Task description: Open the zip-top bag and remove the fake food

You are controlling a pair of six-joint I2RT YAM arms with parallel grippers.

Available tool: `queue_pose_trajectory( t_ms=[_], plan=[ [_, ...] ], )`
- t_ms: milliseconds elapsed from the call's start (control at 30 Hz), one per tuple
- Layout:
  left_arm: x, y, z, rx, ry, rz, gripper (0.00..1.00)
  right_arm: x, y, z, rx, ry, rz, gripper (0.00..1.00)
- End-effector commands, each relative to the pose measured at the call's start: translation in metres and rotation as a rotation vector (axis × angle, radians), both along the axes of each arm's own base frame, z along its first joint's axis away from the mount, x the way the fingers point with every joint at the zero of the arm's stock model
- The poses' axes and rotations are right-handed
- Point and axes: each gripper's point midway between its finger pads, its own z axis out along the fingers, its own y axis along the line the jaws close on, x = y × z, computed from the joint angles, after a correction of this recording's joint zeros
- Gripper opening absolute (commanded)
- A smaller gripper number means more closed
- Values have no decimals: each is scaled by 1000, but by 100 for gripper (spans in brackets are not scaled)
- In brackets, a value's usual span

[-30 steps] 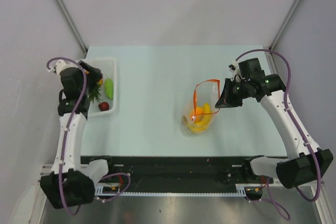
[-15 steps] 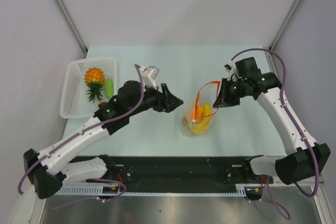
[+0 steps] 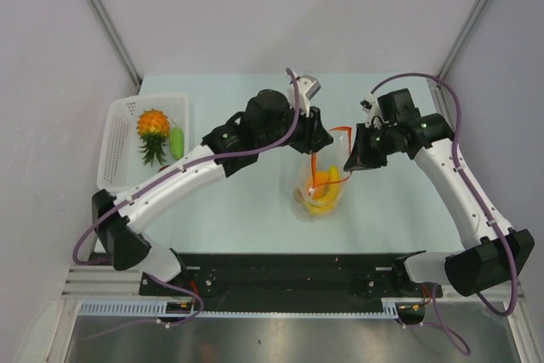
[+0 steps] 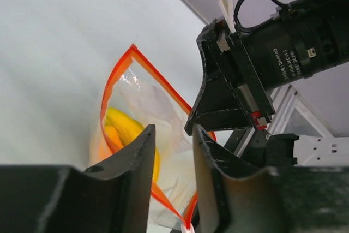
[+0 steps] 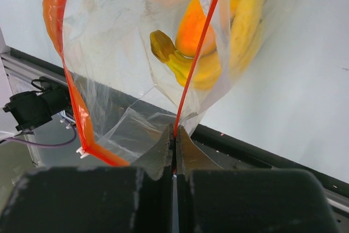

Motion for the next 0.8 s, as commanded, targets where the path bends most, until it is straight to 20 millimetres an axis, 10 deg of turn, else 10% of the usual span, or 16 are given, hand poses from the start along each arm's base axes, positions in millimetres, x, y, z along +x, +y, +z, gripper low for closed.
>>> queue_pose_trajectory(
  t_ms=[0, 333, 767],
  plan=[
    [1, -14, -4, 64, -3, -76, 33, 15, 9, 21, 21, -62, 23, 0],
    [27, -25, -74, 298, 54, -77, 20, 37, 32, 44, 113, -133, 29, 0],
    [47, -8, -176, 402, 236, 26, 16, 38, 27, 13, 52, -35, 13, 0]
  ],
)
